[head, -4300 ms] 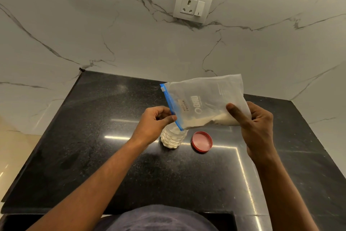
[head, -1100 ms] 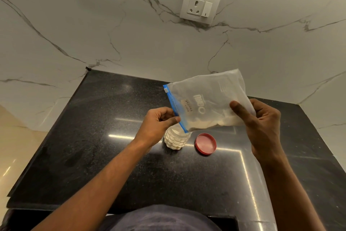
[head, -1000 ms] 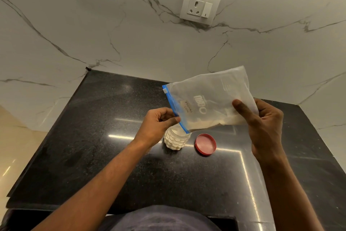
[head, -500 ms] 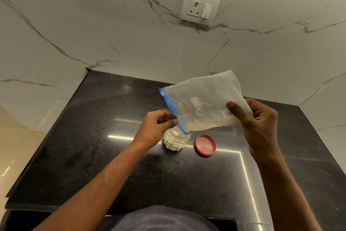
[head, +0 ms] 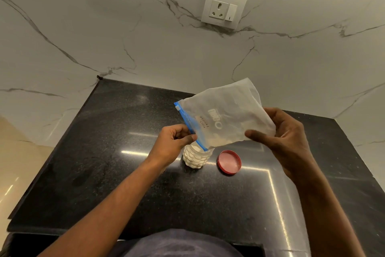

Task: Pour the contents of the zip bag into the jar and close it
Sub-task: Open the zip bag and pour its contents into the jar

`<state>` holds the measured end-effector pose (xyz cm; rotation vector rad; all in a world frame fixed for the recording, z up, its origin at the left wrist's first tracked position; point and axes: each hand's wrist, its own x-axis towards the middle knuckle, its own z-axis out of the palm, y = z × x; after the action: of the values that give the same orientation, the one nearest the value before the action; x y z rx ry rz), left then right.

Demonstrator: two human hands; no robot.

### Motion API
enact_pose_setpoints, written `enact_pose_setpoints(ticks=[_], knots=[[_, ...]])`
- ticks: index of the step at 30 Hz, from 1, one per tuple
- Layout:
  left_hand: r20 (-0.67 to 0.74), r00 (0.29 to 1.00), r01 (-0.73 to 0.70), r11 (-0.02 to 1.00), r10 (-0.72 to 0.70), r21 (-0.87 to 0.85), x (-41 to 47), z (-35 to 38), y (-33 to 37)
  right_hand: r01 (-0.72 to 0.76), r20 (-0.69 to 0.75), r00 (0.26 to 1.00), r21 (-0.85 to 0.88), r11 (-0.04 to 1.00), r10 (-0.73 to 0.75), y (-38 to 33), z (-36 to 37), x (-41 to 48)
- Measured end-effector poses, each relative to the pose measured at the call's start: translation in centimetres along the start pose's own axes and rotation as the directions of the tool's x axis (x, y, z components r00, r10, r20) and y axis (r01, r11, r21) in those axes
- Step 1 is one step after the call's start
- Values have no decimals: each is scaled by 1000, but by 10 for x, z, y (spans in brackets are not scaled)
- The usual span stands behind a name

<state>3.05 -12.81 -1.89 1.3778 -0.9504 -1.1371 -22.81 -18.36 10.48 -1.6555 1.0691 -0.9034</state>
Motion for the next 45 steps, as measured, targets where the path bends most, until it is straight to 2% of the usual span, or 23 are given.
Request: enact_pose_setpoints(ticks=[3,9,17,27,34,39,45], knots=[[-13,1000,11,1000,-11,5,0,-2,-5,-16,82,997,28,999,13,0,-7,-1],[-32,999,34,999,-34,2,0,-3,-8,132,-66,989,-47,990,-135,3,-3,-4],[-48,998,51,999,-52,-12,-2,-5,-7,118,-62,990,-83,990,-123,4,4,-3],[-52,998,45,999,-47,-25,-2,-5,-10,151,-172,969,-143,978,-174,10,13,1],[-52,997,49,998,-51,-27,-2,-6,-10,190,-92,974,-152,970,-205,9,13,3],[-63,997,45,998,-48,-48,-2,-6,-10,234,-159,951,-185,954,-264,12,11,6],[-63,997,48,998,-50,-32,-2,-7,-10,247,-90,959,-205,947,-269,14,9,6]])
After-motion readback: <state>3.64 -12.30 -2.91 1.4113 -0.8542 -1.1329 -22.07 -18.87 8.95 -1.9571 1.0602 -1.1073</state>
